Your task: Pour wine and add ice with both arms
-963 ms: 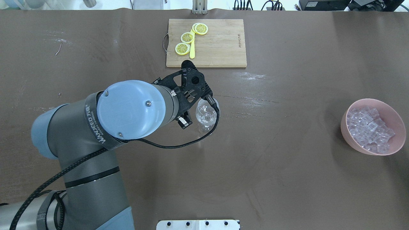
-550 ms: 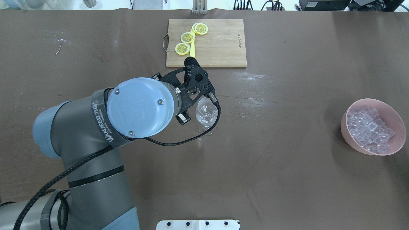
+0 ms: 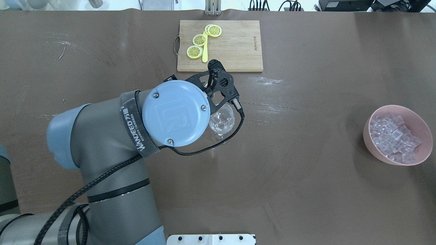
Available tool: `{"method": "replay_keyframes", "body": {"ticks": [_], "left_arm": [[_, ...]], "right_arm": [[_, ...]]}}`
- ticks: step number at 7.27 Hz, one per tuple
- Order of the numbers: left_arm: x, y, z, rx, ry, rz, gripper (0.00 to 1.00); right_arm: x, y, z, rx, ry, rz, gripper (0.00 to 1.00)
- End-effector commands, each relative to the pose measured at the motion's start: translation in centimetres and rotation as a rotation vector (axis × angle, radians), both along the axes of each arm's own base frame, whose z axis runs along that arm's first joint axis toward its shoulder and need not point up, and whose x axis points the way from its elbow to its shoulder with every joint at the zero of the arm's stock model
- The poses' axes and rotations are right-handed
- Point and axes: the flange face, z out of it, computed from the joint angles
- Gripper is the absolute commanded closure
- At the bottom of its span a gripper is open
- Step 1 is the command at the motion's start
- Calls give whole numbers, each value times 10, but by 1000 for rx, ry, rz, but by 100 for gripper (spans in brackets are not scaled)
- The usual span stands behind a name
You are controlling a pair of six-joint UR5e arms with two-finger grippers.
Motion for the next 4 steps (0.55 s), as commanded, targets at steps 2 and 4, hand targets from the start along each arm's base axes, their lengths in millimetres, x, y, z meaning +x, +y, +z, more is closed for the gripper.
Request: {"method": "replay_keyframes", "body": {"ticks": [2,4], "left_arm": [[14,-6,-15,-15,-86,-7,100],[27,-2,-22,-10,-123,1,100]], "right_arm": [[0,0,4,-7,1,0,0],[0,0,7,-15,0,-1,0]]}}
